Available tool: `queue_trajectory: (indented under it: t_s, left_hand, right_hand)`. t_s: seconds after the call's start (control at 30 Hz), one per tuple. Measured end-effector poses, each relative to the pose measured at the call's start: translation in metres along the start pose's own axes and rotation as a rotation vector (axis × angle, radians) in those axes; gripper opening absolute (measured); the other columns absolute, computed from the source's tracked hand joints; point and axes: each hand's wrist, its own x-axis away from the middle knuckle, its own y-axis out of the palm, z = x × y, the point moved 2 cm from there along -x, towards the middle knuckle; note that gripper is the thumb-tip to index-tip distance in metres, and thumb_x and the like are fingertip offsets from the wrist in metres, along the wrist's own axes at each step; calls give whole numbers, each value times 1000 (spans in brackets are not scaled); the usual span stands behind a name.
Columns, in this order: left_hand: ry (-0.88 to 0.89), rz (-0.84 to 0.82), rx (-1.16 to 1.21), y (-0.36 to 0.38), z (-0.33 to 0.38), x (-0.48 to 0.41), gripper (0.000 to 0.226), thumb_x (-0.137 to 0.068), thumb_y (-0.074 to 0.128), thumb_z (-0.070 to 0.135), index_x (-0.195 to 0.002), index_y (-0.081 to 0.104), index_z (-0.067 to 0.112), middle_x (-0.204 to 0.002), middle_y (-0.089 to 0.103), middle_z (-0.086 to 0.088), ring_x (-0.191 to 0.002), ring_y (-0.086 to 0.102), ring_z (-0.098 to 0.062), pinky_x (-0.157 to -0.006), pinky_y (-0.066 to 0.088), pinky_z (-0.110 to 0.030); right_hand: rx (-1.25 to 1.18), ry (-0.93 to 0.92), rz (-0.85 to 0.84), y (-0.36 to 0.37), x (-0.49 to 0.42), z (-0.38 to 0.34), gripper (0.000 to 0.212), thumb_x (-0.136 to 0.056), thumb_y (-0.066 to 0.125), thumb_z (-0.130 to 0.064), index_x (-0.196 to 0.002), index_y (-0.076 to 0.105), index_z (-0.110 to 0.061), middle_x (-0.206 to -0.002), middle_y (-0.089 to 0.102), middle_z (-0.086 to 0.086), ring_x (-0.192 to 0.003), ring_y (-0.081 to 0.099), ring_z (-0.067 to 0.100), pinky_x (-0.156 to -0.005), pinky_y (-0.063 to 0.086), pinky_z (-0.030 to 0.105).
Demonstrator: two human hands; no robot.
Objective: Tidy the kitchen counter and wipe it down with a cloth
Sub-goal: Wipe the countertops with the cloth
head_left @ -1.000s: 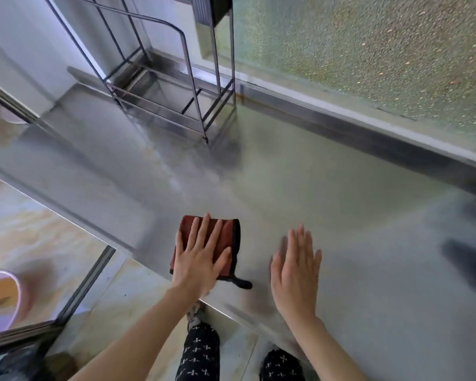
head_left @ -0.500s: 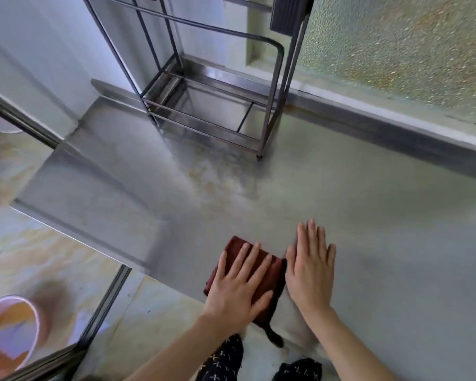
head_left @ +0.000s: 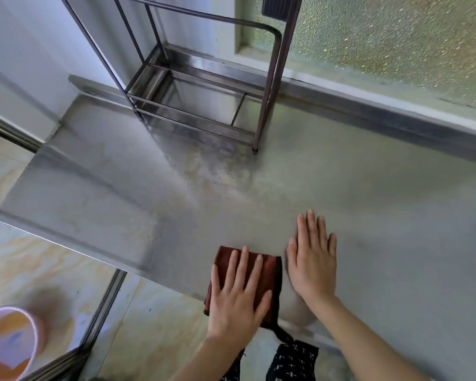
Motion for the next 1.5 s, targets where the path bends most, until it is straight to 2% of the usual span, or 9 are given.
queue_trajectory:
  t_s: [0.23,0.33,0.57,0.8,0.93,1.03,1.13,1.27,1.5]
  left_hand:
    - [-410,69,30,-28,-119,-47,64,-90,18,56,-148,17,28,-157,11,-4,-144,9,-22,-114,7,-52]
    - [-502,95,56,-25,-112,-47,65,-90,17,53,-148,18,22,-156,12,-8,-144,8,-25,-114,7,-55]
    - [-17,9,-26,-19,-76,-49,60,-94,16,57,-146,22,28,-154,20,-5,-142,20,-24,-109,18,-58]
    - [-338,76,54,-42,-97,-156,63,-92,19,54,-148,9,27,-158,2,-6,-145,2,-25,-111,-2,-56]
    - [-39,105,-14,-34,-64,-137,59,-92,30,52,-142,34,21,-149,32,-12,-139,23,-29,-108,15,-57]
    - [3,119,13,-37,-80,-146,55,-92,33,51,-137,42,21,-129,51,-8,-126,39,-27,-107,28,-55]
    - [-68,156,50,-48,-96,-182,52,-92,35,50,-136,43,23,-122,53,-5,-121,46,-26,-107,32,-53]
    - [-208,167,175,-55,-100,-203,55,-94,35,49,-143,32,23,-139,44,-3,-137,28,-22,-116,13,-48]
    - [99,118,-42,-43,-109,-172,49,-93,28,53,-136,41,35,-144,42,-4,-133,36,-27,-106,29,-56]
  right_hand:
    - [1,12,7,2,-1,0,55,-94,25,-32,-141,38,-8,-150,32,12,-139,30,32,-107,29,53]
    - [-40,43,33,0,-1,-2,55,-92,26,-32,-140,40,-7,-150,34,13,-138,31,33,-106,28,55]
    - [-127,-17,107,-5,-72,-51,53,-93,30,-30,-138,40,-6,-150,33,15,-137,32,35,-107,27,55]
    - [-51,5,139,4,-106,-43,53,-94,25,-29,-138,41,-4,-148,36,15,-137,32,33,-108,28,52]
    - [-36,6,142,3,-106,-44,52,-94,29,-27,-137,42,-3,-148,36,16,-138,32,33,-107,29,52]
    - [-26,11,115,2,-106,-44,53,-94,26,-29,-140,40,-4,-150,33,14,-139,29,32,-108,28,52]
    - [-16,28,90,2,-107,-44,55,-93,24,-30,-140,39,-6,-151,32,13,-140,28,30,-109,27,51]
    - [-18,34,77,3,-107,-43,55,-93,24,-30,-142,37,-7,-152,30,11,-140,27,29,-110,25,50]
    - [-6,31,62,2,-107,-44,55,-93,25,-30,-141,38,-8,-152,30,11,-141,27,29,-111,24,49]
